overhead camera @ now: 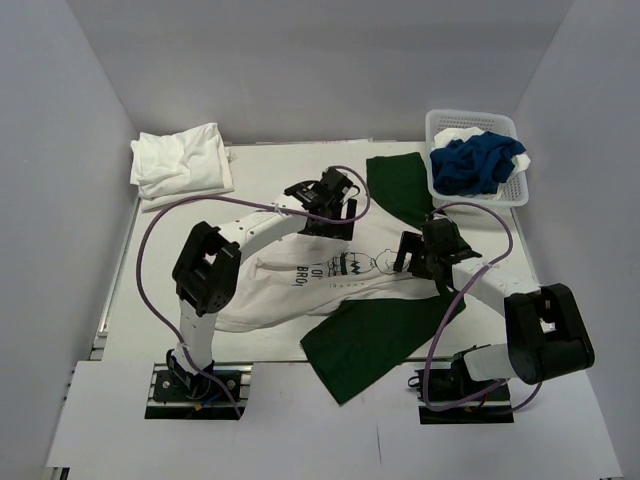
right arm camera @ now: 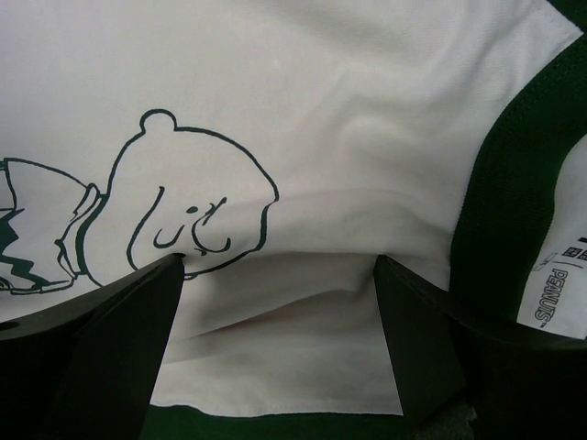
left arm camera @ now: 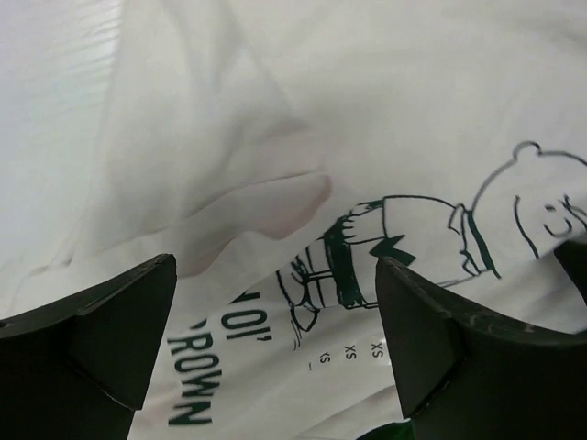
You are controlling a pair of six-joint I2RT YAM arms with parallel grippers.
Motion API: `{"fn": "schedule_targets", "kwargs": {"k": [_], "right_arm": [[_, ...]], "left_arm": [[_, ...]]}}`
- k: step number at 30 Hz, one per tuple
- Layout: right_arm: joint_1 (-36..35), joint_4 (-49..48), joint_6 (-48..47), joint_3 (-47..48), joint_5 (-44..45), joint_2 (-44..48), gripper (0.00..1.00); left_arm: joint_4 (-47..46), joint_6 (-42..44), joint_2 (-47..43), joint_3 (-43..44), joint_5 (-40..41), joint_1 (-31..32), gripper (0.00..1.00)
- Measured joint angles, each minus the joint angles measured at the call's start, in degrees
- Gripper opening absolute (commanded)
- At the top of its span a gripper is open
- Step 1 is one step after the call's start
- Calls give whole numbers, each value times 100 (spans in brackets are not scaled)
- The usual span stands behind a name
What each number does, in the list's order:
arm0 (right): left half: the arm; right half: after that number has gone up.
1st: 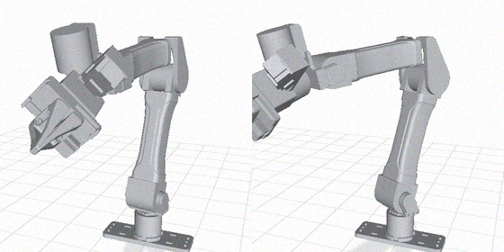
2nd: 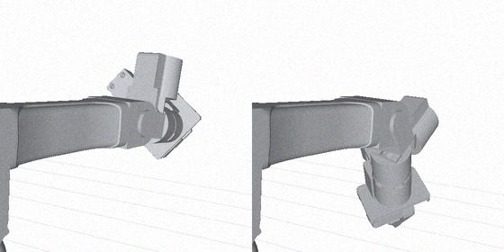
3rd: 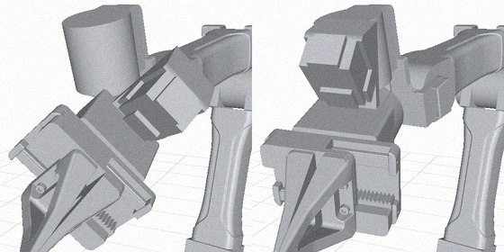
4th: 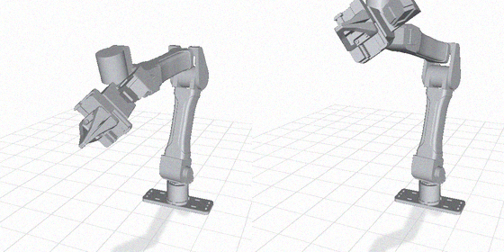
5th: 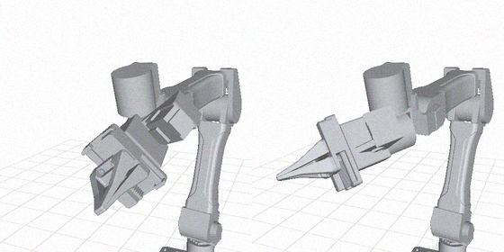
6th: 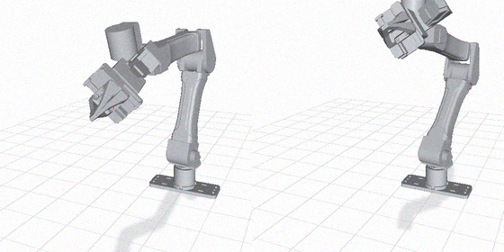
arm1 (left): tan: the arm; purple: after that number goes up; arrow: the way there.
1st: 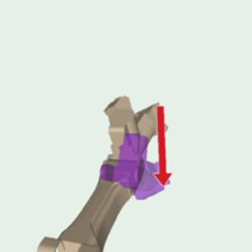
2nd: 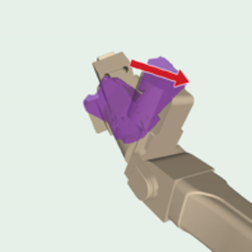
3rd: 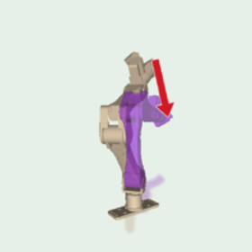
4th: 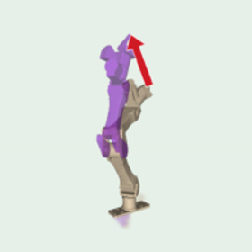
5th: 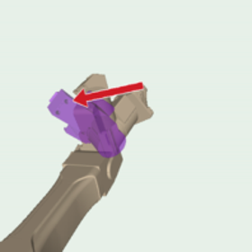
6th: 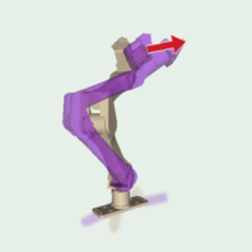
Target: Fold and stack the t-shirts
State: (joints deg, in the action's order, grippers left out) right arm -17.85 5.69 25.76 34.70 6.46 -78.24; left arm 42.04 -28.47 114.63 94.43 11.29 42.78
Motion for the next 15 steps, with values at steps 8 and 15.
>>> {"fn": "schedule_targets", "kwargs": {"k": [8,15], "right_arm": [[11,-83,-7,52,4,-98,90],[15,-105,-17,111,4,-175,90]], "left_arm": [[-1080,1462,35,-835,-793,-20,88],[-1624,2065,131,-979,-837,-35,82]]}}
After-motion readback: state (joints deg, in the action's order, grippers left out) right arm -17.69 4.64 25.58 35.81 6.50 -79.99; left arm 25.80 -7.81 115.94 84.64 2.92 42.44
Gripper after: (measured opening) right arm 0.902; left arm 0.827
